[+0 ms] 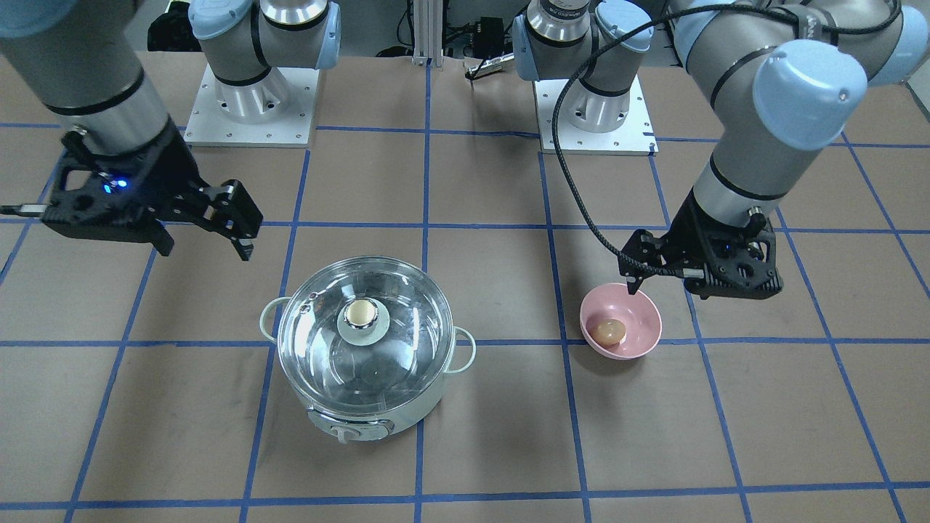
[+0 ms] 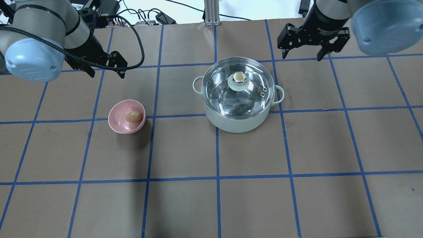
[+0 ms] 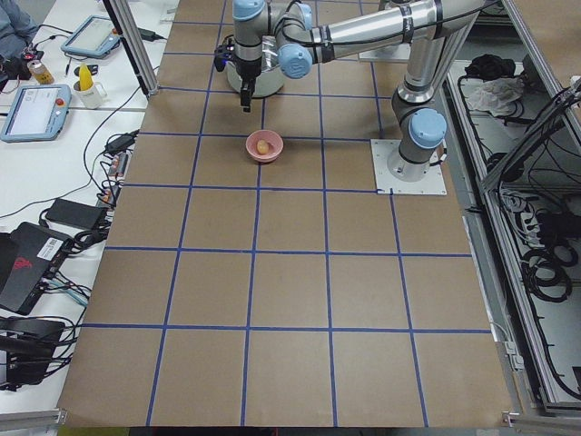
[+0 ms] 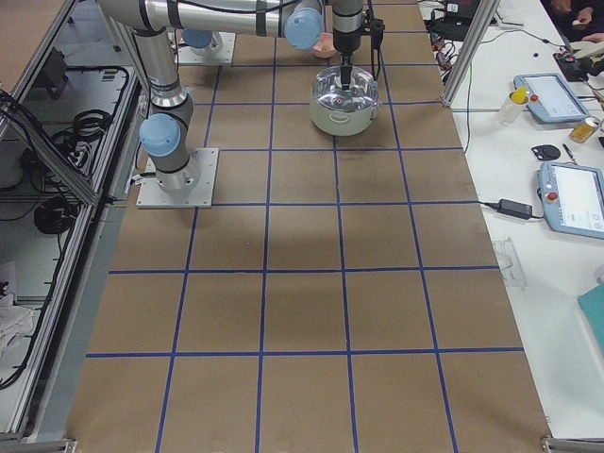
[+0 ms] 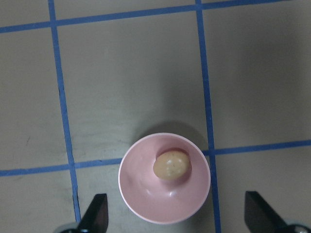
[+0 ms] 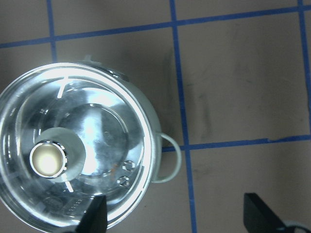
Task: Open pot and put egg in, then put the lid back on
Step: 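Lower the right gripper to the lid knob while the left moves over the bowl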
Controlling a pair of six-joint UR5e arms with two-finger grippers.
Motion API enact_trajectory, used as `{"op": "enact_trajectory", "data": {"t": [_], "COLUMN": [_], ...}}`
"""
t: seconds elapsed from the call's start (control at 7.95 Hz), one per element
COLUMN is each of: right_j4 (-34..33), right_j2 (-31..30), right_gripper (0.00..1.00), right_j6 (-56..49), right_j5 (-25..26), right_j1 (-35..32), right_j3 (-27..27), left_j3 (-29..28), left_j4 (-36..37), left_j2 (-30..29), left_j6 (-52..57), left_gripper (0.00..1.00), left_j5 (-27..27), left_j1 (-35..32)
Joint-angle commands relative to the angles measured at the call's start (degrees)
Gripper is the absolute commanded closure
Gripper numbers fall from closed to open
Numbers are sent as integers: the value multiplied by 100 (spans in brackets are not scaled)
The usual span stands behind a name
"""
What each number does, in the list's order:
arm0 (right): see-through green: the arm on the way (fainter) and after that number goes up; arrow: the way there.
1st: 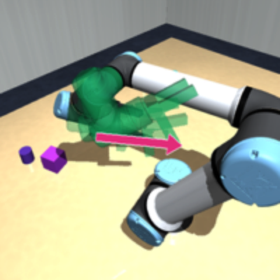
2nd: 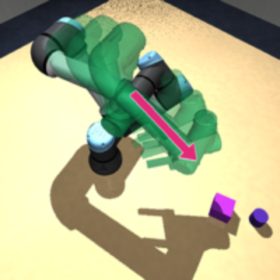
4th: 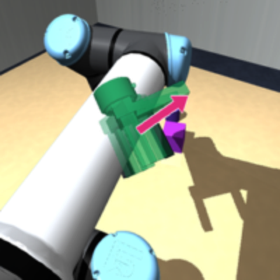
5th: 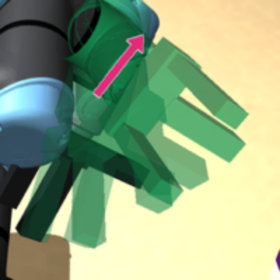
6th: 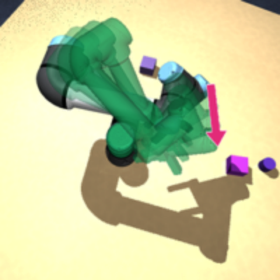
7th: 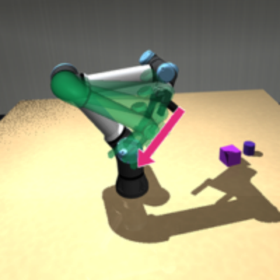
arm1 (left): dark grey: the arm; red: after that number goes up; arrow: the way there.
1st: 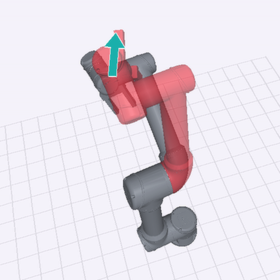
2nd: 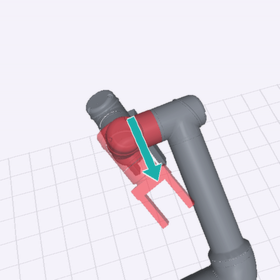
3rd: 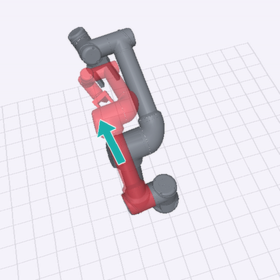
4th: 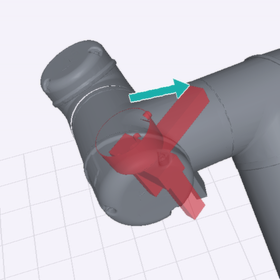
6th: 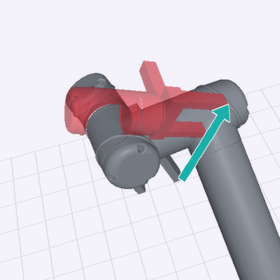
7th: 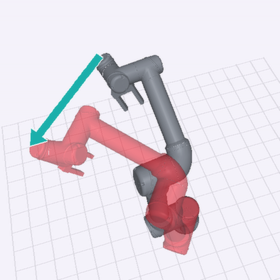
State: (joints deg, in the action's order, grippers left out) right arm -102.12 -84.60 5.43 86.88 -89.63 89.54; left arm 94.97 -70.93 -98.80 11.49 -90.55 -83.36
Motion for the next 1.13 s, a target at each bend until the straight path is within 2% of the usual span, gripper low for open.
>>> {"op": "enact_trajectory", "data": {"t": [0.0, 0.38, 0.63, 1.01], "right_j4": [-685, -1090, -1100, -1082], "right_j2": [504, 1014, 1217, 1314], "right_gripper": [0, 0, 3, 4], "right_j6": [386, 1020, 1161, 1118], "right_j5": [31, 118, 57, 346], "right_j1": [-747, -1398, -1443, -1434], "right_j3": [-24, -24, -15, 11], "left_j3": [21, 100, 467, 601], "left_j4": [781, 792, 379, 18], "left_j2": [-507, -851, -904, -877], "left_j6": [55, -94, -540, -683], "left_gripper": [0, 0, 0, 1], "left_j5": [-33, -268, -288, -499], "left_j1": [4, 12, 4, 21]}}
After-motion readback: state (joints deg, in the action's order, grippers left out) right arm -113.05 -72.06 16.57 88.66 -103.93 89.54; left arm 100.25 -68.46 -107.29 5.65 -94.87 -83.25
